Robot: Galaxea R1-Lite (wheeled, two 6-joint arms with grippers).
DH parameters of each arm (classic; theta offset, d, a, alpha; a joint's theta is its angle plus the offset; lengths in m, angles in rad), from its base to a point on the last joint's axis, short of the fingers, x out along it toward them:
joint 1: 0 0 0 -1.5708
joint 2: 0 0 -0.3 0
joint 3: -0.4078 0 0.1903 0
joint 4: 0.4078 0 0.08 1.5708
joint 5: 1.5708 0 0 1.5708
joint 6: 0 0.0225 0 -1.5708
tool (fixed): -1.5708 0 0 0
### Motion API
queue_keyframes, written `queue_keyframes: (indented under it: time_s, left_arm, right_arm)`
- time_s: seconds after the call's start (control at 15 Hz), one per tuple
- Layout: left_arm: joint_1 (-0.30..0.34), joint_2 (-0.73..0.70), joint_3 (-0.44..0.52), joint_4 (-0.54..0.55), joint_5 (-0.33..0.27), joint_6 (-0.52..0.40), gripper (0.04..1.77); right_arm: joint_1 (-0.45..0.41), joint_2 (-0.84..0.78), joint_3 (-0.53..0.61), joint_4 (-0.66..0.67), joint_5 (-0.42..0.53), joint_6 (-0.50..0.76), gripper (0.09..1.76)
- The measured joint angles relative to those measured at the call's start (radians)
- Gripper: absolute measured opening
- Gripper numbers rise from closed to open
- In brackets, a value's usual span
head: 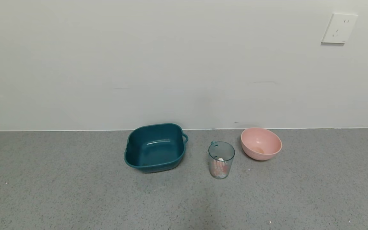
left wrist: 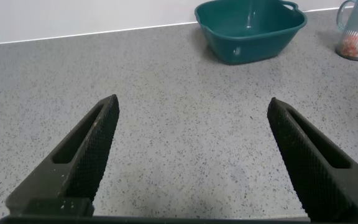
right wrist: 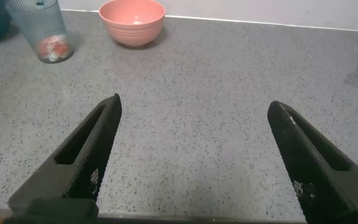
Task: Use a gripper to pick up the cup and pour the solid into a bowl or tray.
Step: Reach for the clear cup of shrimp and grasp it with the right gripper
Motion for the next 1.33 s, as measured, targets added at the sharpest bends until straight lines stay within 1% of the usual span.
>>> queue_keyframes:
  time_s: [0.6,0.67,0.8,1.0,1.33]
  left_arm:
    - [0.0,0.0,0.0,0.0,0.0,0.0,1.72]
    - [0.0,0.0,0.0,0.0,0.0,0.0,1.72]
    - [0.0,0.0,0.0,0.0,0.0,0.0,1.72]
    - [0.0,0.0,0.0,0.0,0.0,0.0,1.72]
    - [0.0,0.0,0.0,0.0,0.0,0.0,1.72]
  right_arm:
    - [0.0,0.0,0.0,-0.006,-0.001,0.007,1.71]
    - [0.001,0.0,-0.011,-0.003,0.001,0.016,1.71]
    - [0.005,0.002,-0.076,0.011,0.007,0.032,1.71]
    - [0.007,0.044,-0.149,0.009,0.041,0.035,1.71]
    - [0.026,0.207,-0.22,-0.003,0.094,0.037,1.71]
